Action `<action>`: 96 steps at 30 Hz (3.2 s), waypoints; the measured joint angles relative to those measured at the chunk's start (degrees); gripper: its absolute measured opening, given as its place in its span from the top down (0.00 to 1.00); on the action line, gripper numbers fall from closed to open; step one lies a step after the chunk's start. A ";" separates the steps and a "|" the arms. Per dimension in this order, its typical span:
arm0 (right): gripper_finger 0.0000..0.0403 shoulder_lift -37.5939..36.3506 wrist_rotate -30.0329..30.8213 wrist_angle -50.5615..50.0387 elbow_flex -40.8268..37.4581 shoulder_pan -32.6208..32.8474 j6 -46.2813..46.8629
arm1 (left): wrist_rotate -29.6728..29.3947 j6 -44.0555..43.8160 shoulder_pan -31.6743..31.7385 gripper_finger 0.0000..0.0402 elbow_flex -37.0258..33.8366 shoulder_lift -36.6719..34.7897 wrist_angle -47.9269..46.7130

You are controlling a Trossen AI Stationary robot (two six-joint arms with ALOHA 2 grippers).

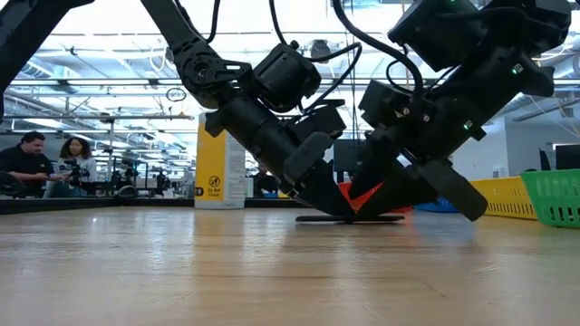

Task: Pick & Place Travel size toiletries
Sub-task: Put the black comb into the green bin, then return to Home Position

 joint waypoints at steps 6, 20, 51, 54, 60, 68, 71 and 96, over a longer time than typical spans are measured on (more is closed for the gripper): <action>0.59 -0.95 -0.02 -0.16 0.02 -0.41 1.55 | 0.02 0.00 0.00 0.99 0.00 0.00 0.04; 0.59 -2.64 -9.46 -4.45 0.00 -4.88 6.33 | 0.04 0.02 -0.07 0.98 -0.04 -0.39 -0.04; 0.99 -24.31 -36.35 -94.56 23.46 15.38 92.55 | -26.69 0.84 -7.28 0.96 -0.33 -12.00 -13.00; 0.98 -27.45 -36.36 -95.49 19.88 20.26 107.03 | -26.69 0.87 -7.60 0.98 -0.33 -12.00 -13.07; 0.98 -29.07 -34.76 -85.82 11.23 23.35 115.45 | -26.71 0.87 -7.76 0.98 -0.25 -12.02 -12.98; 0.86 -29.38 -29.88 -79.29 3.88 21.35 112.09 | -26.71 0.90 -7.74 0.96 -0.24 -12.02 -12.98; 0.75 -30.15 -28.54 -78.83 3.45 21.31 110.29 | -26.72 1.01 -7.74 0.98 -0.22 -12.06 -12.97; 0.88 -57.45 -29.36 23.59 -38.50 1.76 31.34 | -26.62 -1.18 -13.03 0.96 -0.33 -22.22 -9.92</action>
